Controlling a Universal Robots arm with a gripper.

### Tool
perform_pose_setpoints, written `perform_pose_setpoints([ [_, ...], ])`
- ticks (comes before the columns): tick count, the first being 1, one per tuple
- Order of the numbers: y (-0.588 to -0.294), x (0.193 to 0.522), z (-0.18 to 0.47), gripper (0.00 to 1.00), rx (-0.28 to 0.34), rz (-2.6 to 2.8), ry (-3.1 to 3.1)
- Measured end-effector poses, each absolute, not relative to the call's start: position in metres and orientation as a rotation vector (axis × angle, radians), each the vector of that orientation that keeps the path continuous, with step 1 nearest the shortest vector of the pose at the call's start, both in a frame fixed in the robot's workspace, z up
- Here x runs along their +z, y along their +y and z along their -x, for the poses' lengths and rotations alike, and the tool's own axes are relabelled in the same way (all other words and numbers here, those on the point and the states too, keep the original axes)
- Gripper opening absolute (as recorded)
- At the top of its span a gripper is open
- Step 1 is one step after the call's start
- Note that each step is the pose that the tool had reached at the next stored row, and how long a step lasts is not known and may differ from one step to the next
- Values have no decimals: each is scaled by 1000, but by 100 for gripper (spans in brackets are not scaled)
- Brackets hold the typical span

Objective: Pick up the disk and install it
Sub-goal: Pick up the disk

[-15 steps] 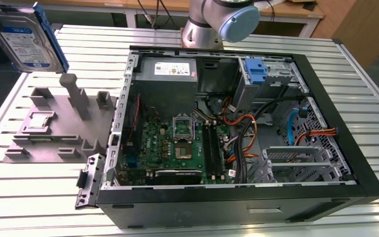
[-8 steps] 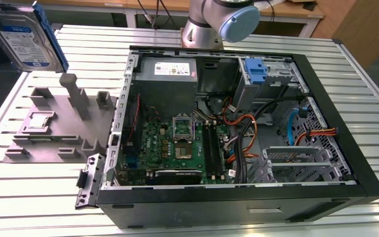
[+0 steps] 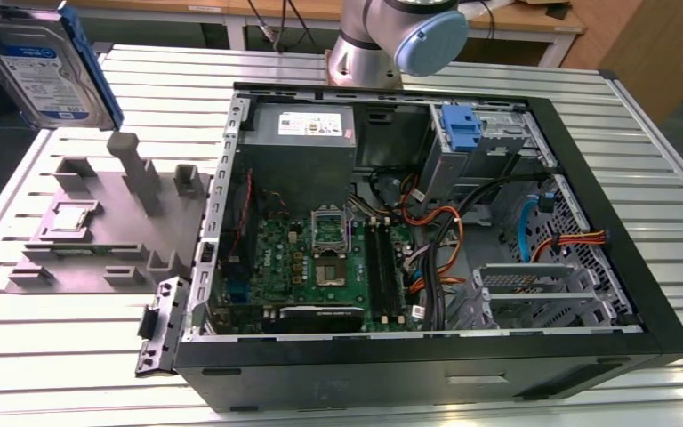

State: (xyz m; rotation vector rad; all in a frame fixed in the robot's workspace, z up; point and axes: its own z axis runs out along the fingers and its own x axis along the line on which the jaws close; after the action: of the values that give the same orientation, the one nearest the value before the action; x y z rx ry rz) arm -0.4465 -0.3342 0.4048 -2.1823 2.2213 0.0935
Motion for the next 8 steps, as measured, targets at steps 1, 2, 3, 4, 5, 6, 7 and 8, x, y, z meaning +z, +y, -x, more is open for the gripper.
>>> perform_pose_setpoints([
  [1,-334,405,447,37,94,2183,2221],
  [2,-334,406,447,37,94,2182,2221],
  [3,-334,407,447,37,93,2182,2221],
  [4,-334,408,446,37,94,2182,2221],
  [5,-334,408,447,37,93,2182,2221],
  [6,-334,409,447,37,93,2182,2221],
  [7,-334,410,447,37,94,2182,2221],
  [8,-334,411,447,37,93,2182,2221],
])
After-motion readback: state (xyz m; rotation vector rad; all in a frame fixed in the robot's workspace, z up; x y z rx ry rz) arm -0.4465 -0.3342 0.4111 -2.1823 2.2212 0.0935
